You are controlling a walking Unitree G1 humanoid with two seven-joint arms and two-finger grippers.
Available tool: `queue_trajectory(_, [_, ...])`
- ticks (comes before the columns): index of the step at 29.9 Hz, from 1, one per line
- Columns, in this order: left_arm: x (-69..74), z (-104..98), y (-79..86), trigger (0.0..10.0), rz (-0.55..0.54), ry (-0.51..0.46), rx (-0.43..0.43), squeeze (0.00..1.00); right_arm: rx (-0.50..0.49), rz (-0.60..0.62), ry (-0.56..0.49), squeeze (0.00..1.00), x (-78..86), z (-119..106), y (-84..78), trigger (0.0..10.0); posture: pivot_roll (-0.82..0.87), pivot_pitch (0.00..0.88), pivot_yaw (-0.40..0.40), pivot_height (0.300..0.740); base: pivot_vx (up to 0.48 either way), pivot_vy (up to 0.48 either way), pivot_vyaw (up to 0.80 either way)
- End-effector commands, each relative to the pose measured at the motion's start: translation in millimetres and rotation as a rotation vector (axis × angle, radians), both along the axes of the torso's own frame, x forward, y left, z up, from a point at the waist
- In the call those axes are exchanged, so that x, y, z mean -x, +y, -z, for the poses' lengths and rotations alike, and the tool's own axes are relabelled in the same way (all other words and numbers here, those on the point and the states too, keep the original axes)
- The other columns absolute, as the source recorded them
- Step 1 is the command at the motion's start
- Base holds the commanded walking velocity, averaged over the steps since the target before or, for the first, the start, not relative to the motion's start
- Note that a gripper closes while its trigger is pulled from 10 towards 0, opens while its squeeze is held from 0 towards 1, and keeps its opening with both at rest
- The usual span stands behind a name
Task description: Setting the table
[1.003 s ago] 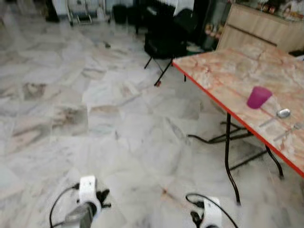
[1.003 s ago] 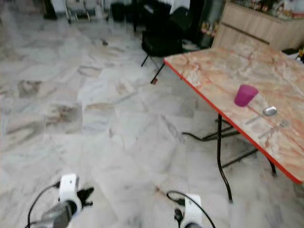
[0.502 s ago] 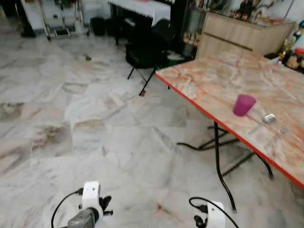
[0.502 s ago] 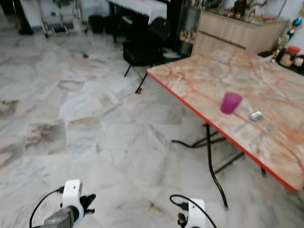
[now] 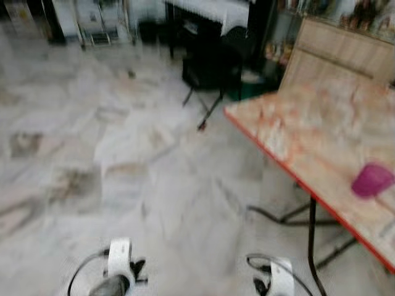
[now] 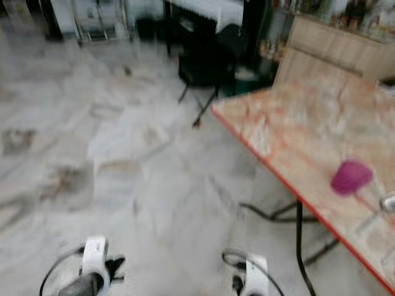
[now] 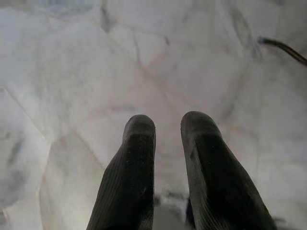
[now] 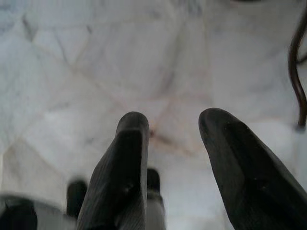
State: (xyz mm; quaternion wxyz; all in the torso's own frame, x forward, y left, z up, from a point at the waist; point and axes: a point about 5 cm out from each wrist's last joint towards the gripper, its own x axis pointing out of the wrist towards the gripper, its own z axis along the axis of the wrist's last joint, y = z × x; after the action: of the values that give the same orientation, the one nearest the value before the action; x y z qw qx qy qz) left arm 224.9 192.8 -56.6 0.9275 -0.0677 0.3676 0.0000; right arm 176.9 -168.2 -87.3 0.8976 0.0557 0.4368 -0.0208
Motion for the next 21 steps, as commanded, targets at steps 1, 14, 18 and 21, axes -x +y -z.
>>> queue_trajectory(1, [4.2,1.6,11.6,10.0,-0.034,0.024,-0.031,0.00,-0.018,-0.013,-0.010,0.00,-4.2,-1.5,8.0,10.0,0.13,0.000,-0.056,0.740,0.000,0.000,0.00])
queue_trajectory(14, [10.1,5.6,14.9,10.0,-0.083,0.060,-0.004,0.00,-0.009,-0.012,-0.009,0.00,-4.4,-1.5,7.7,10.0,0.13,0.000,-0.057,0.740,0.000,0.000,0.00])
queue_trajectory(18, [9.3,5.3,14.0,10.0,-0.074,0.061,-0.005,0.00,-0.006,-0.013,-0.009,0.00,-4.5,-1.5,7.8,10.0,0.13,0.000,-0.056,0.740,0.000,0.000,0.00])
queue_trajectory(21, [8.6,5.1,13.1,10.0,-0.068,0.061,-0.005,0.00,0.003,-0.018,-0.007,0.00,-4.5,-1.5,7.7,10.0,0.13,0.000,-0.055,0.740,0.000,0.000,0.00])
